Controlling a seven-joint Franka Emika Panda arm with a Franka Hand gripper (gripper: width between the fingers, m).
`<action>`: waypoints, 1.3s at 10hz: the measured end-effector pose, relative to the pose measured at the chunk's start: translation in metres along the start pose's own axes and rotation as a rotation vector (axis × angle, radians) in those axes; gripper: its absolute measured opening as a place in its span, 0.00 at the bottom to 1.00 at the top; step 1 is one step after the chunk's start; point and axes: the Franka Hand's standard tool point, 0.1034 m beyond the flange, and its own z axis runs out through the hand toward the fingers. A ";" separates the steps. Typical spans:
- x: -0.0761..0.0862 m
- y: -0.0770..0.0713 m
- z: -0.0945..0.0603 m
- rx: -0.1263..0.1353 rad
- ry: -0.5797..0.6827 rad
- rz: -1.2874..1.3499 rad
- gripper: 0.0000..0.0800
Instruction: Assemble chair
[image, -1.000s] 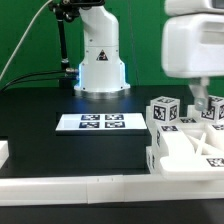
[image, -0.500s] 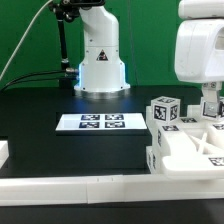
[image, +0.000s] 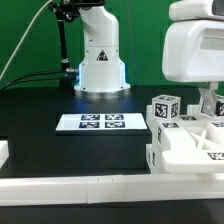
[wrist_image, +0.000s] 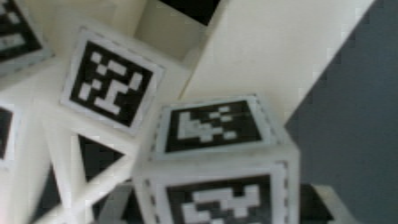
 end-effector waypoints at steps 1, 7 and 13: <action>0.002 0.002 0.000 -0.001 0.026 0.107 0.36; 0.008 0.009 -0.006 0.021 0.020 0.628 0.36; -0.005 0.019 0.002 0.044 -0.018 1.233 0.36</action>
Offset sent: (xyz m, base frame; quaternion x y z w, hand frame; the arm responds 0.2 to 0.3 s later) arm -0.0068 -0.0165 -0.0037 -0.0241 -0.0269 0.2713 0.9618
